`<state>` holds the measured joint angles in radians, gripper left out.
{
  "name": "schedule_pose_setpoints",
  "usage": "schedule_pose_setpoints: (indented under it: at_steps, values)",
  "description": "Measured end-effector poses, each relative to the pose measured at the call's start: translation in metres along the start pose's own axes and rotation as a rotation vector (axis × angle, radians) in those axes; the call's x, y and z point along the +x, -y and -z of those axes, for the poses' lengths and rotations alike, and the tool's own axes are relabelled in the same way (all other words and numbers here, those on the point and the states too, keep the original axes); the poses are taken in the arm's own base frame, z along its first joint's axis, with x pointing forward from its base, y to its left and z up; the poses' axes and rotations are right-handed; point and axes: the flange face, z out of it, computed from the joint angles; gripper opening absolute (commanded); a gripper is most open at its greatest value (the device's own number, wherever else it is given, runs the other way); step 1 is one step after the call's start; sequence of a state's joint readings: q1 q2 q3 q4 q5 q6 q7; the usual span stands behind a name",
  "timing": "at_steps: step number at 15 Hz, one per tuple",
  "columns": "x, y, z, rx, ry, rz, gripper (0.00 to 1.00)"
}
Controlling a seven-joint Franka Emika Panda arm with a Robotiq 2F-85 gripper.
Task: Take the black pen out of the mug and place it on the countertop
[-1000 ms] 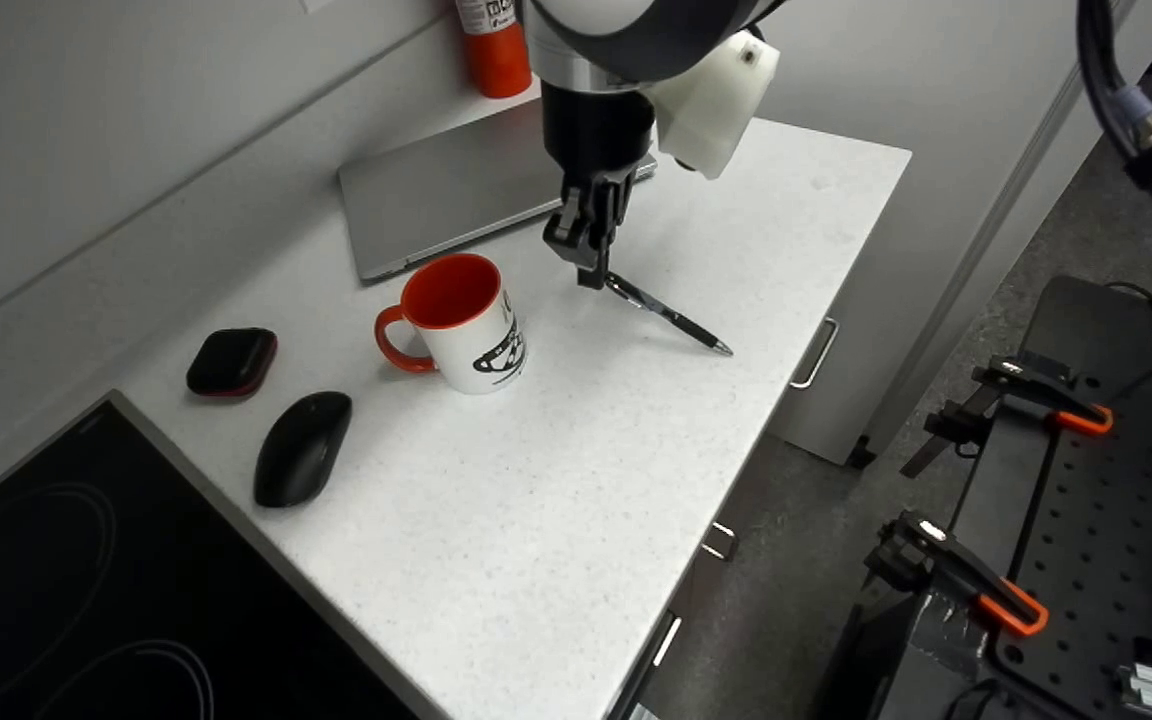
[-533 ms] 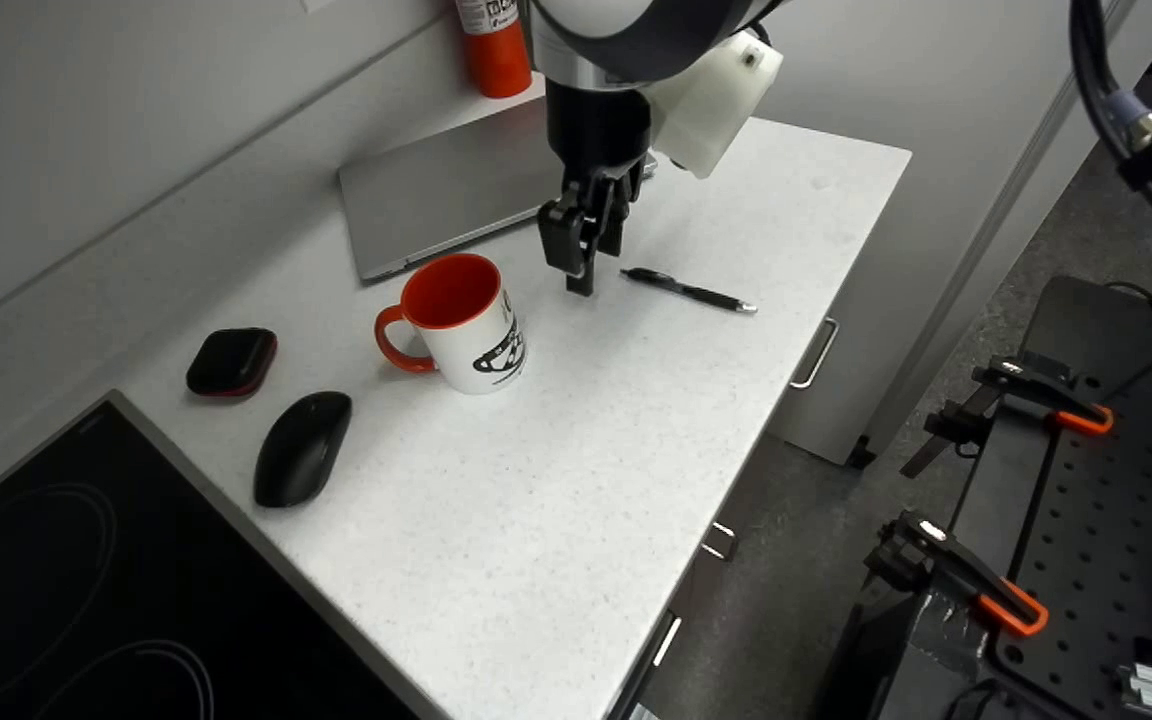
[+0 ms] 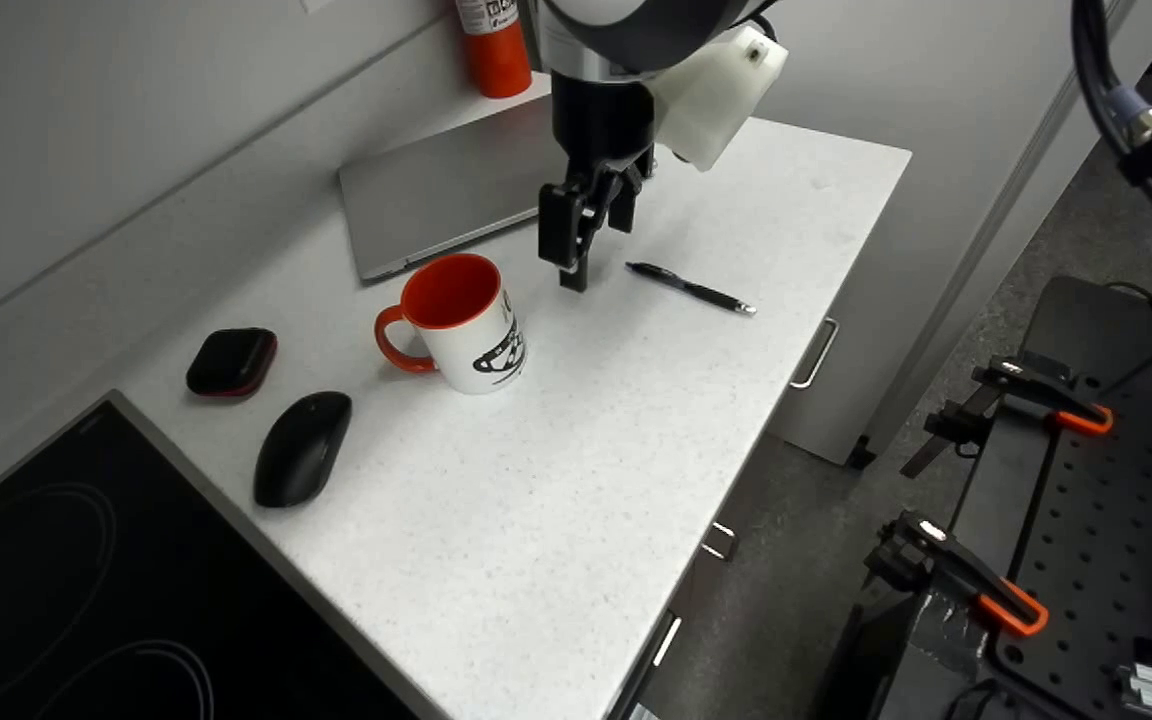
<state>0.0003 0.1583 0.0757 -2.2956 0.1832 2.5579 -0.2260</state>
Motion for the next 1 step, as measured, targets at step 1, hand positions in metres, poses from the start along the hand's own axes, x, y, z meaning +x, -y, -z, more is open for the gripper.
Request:
schedule_pose_setpoints:
  at_steps: [1]
  values:
    - [0.0000, 0.0000, 0.0000, 0.000, 0.000, 0.000, 1.00]
